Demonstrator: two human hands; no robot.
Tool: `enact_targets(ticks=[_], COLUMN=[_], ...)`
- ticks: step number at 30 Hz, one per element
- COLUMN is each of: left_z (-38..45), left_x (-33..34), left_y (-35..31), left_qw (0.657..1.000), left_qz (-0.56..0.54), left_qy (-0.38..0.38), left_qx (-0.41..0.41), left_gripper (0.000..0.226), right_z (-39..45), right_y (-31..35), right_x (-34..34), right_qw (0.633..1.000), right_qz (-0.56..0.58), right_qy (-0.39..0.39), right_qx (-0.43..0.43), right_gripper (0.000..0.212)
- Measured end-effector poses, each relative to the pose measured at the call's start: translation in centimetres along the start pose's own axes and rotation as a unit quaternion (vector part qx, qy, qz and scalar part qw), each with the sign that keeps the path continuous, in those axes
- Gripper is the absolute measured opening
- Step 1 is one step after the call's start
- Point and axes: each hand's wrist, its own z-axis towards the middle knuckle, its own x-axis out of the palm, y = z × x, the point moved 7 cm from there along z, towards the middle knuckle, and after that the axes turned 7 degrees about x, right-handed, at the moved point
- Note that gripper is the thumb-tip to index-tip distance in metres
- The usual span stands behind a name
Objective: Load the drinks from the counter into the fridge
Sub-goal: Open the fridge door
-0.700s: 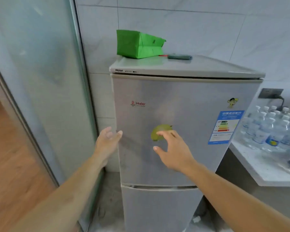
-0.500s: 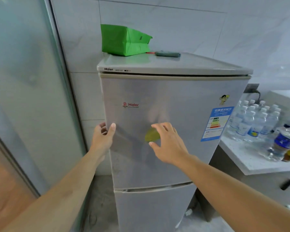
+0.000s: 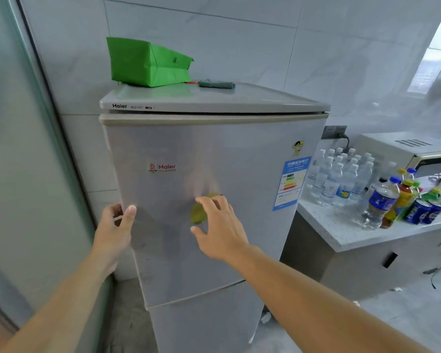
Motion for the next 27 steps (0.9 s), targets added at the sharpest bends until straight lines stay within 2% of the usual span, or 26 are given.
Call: enact_targets(ticks=[5,10,14,18,21,27], left_z=[-6.8,-15.5,-24.0,-32.0,-37.5,-44.8], left_x=[-0.8,-0.9,0.1,3.3,6.9,16.3], left_y=[-2.6,-5.7,-8.4,-10.3,-12.2,-15.2], left_qw=[0.998,0.993,0.991,0.993,0.992,0.983], left_qz=[-0.01,-0.009,0.004,-0.001,0.006,-0.004], left_qy=[-0.057,-0.103,-0.108,-0.07,-0.02,0.136], left_qx=[0.038,0.054,0.083,0.099,0.122,0.119], left_gripper=[0.025,0.033,0.038,0.027,0.017,0.018], right_z=[-3.7,-9.6,-16.3,-23.5,-28.1,-33.2], right_y=[-0.9,-2.7,-5.0,-8.3,-11.0,-18.4], right_x=[-1.1,-2.7,-4.4,-6.3,-8.1,-13.7], right_qw=[0.999,0.995,0.986,0.977,0.972,0.952], right_qz=[0.044,0.095,0.151,0.189,0.218,0.273], right_qy=[-0.011,0.003,0.009,0.0,-0.011,-0.136], right_qx=[-0.024,-0.044,-0.067,-0.101,-0.091,-0.027], right_gripper=[0.059,0.061,0.062,0.068,0.074,0.08])
